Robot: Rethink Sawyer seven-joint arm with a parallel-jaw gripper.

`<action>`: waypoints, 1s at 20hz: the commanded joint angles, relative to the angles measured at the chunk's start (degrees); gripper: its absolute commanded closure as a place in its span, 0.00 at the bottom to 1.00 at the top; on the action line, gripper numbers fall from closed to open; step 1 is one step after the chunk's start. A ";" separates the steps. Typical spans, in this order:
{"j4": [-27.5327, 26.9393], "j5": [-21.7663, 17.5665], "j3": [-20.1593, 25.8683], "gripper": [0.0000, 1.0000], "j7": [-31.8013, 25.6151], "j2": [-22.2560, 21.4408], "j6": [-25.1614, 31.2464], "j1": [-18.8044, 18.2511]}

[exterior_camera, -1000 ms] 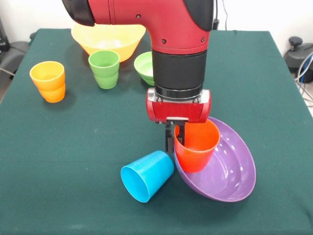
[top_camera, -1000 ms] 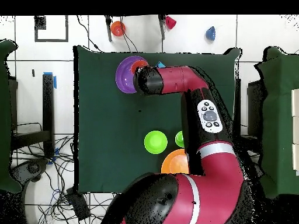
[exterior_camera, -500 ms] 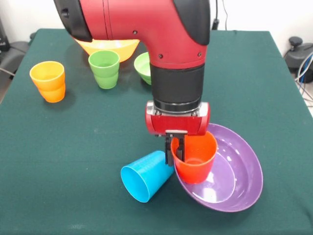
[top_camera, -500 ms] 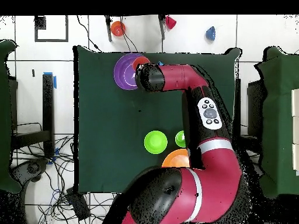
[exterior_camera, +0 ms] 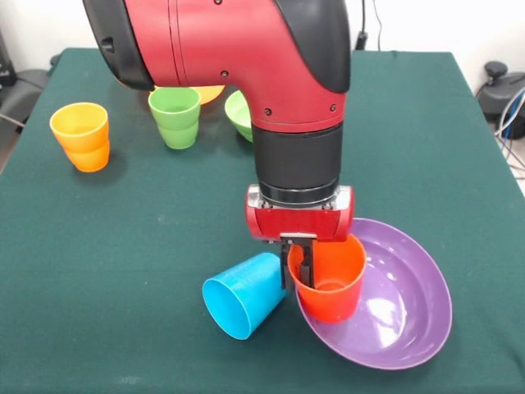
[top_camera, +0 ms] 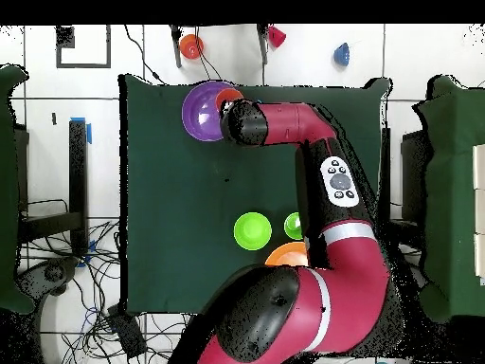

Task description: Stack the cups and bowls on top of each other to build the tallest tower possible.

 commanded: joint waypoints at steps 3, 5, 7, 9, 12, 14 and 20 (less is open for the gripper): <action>-0.24 -5.76 2.02 0.00 -17.14 0.93 5.85 1.34; 0.25 -6.56 1.27 0.00 -17.42 0.45 6.09 1.84; 1.13 -7.40 1.07 0.00 -17.53 0.08 5.16 1.79; 0.80 -8.36 0.82 0.00 -16.41 0.78 3.71 2.28; 0.93 -8.34 1.03 0.00 -14.38 1.00 2.99 2.61; 0.90 -8.10 1.55 0.00 -14.25 0.84 3.76 2.56; 3.17 -6.96 2.05 0.00 -12.72 -1.18 4.55 2.45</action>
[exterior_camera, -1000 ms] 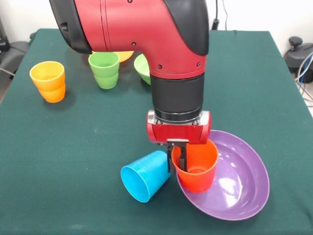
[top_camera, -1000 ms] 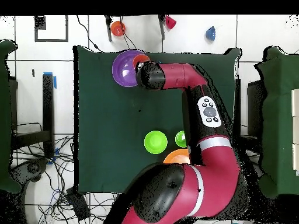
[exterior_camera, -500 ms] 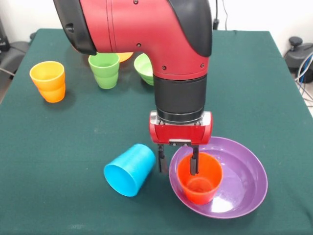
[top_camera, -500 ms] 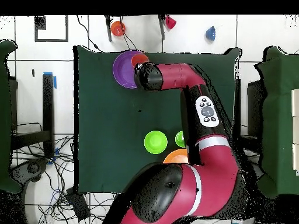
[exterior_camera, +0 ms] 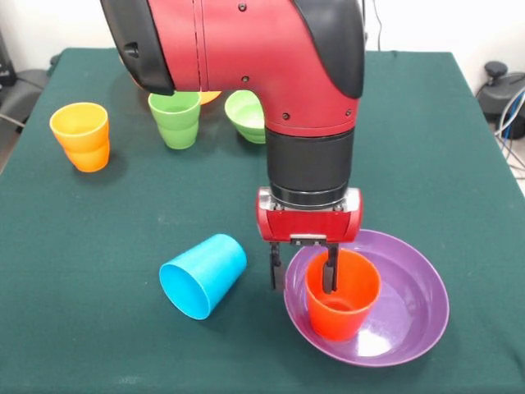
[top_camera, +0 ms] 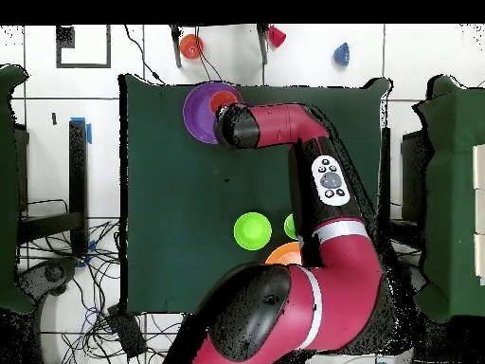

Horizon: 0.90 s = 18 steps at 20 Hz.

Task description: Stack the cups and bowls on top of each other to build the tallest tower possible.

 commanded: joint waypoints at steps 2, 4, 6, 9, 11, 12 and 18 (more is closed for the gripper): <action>4.18 -2.71 2.26 0.00 -12.40 -1.71 4.20 1.15; 4.61 -2.17 2.40 0.00 -11.71 -1.96 4.35 1.13; 5.05 -0.71 2.89 0.00 -11.00 -2.97 5.92 1.08; 9.58 1.59 3.51 0.00 -10.28 -7.92 8.25 0.55; 12.04 2.50 3.39 0.00 -9.53 -10.71 9.25 0.77; 13.36 3.20 3.49 0.00 -8.65 -11.91 9.42 0.79; 18.54 5.77 4.27 0.00 -7.54 -17.14 10.88 0.91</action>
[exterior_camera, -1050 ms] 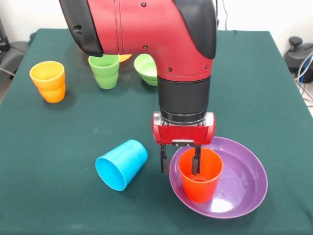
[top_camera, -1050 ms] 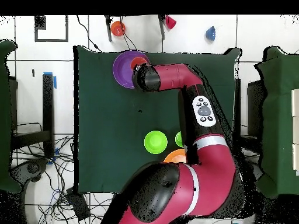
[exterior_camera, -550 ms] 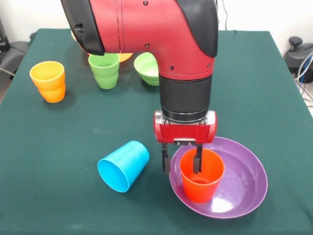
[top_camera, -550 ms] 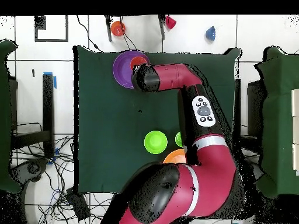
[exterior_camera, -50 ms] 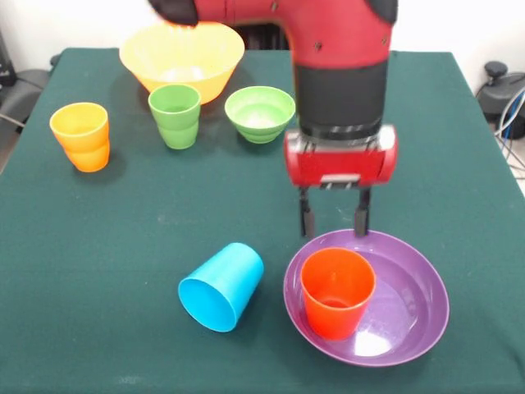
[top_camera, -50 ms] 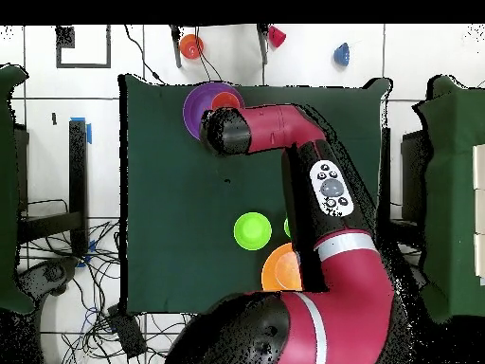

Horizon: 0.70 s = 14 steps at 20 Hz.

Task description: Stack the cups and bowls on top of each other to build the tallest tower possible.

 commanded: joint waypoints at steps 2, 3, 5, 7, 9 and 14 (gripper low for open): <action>9.27 2.77 3.25 0.00 -6.91 -9.14 10.16 1.30; 9.69 3.12 3.31 0.00 -6.91 -9.84 10.57 1.31; 11.52 4.02 3.92 0.00 -7.07 -11.29 10.48 0.71; 12.86 5.03 4.38 0.00 -6.95 -12.28 10.92 0.07; 14.48 5.79 4.36 0.00 -6.56 -12.99 11.22 -0.38; 23.43 4.25 4.98 0.00 -6.01 -12.45 4.28 -2.39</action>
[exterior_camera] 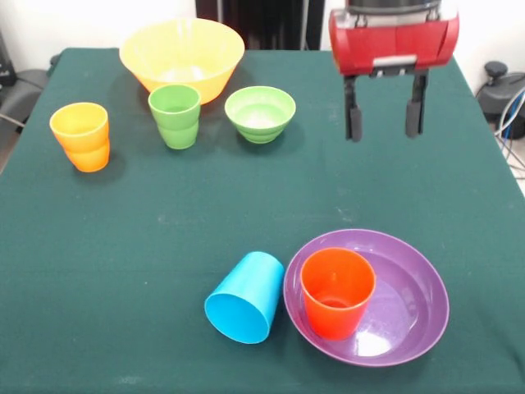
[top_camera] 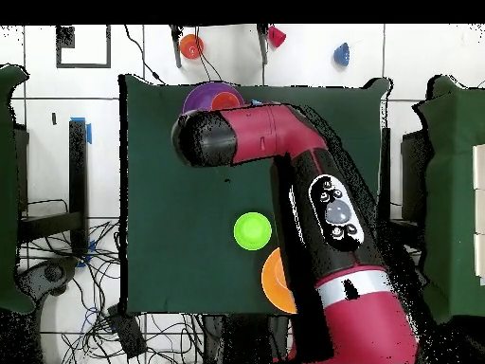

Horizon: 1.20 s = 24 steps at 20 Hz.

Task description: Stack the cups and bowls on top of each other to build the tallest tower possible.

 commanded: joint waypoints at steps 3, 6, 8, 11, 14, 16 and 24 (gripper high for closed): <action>16.18 -2.72 2.66 0.00 -4.56 1.41 -4.30 -2.15; 17.90 -5.07 0.98 0.00 -2.51 1.85 -7.91 -1.18; 18.55 -5.89 -0.57 0.00 -0.96 1.40 -8.64 0.04; 19.65 -5.85 -2.37 0.00 0.78 -0.43 -6.96 1.75; 21.47 -5.41 -2.61 0.00 1.53 -1.36 -6.93 2.58; 22.59 -4.88 -2.59 0.00 2.87 -1.01 -8.73 2.65; 23.92 -5.39 -3.59 0.00 2.15 -0.53 -10.86 3.58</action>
